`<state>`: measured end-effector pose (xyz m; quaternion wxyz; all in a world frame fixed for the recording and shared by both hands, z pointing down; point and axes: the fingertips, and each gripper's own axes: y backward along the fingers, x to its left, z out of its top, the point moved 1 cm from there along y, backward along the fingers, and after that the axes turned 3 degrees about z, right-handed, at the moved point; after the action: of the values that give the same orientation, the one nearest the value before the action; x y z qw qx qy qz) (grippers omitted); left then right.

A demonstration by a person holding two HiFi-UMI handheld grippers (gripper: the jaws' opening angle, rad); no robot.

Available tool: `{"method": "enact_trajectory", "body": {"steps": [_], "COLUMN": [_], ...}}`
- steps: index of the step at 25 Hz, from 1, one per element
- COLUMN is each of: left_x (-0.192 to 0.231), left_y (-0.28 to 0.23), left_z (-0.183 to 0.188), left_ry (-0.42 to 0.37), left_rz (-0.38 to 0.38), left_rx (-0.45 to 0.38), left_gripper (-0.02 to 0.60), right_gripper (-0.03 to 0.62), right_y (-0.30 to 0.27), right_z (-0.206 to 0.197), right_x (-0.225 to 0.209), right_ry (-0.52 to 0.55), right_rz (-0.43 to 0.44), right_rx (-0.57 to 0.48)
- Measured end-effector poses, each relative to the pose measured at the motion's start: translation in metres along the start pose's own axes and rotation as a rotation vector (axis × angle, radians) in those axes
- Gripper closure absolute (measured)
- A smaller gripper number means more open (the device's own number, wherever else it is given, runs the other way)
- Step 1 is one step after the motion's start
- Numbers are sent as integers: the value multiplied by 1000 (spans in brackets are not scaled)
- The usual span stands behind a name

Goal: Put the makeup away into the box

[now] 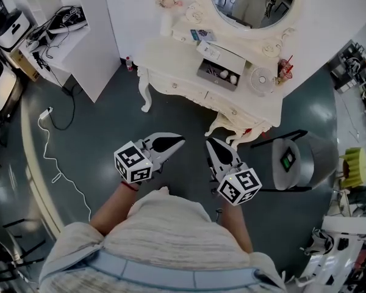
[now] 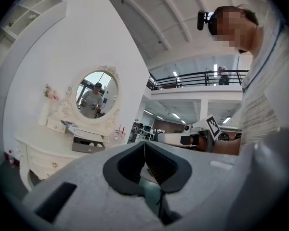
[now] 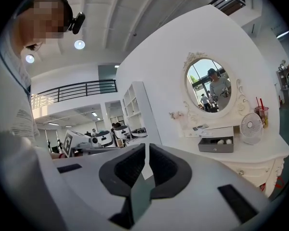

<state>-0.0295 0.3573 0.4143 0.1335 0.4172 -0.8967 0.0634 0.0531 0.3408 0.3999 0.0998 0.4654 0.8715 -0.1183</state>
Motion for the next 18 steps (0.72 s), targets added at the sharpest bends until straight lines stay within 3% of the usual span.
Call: {"method": "enact_trajectory", "body": {"steps": [9, 18], "left_x": [33, 70], "left_y": [5, -26], "left_z": [2, -1], "left_ry": [38, 33], "left_rz": [-8, 18], "left_rx": [-7, 29], "left_gripper": [566, 566], "right_gripper": [583, 583], "right_y": [-36, -77], "right_z": [6, 2], "right_x": [-2, -47], "right_ry": [-6, 1], "right_rz": [9, 57], "right_rx": [15, 52]}}
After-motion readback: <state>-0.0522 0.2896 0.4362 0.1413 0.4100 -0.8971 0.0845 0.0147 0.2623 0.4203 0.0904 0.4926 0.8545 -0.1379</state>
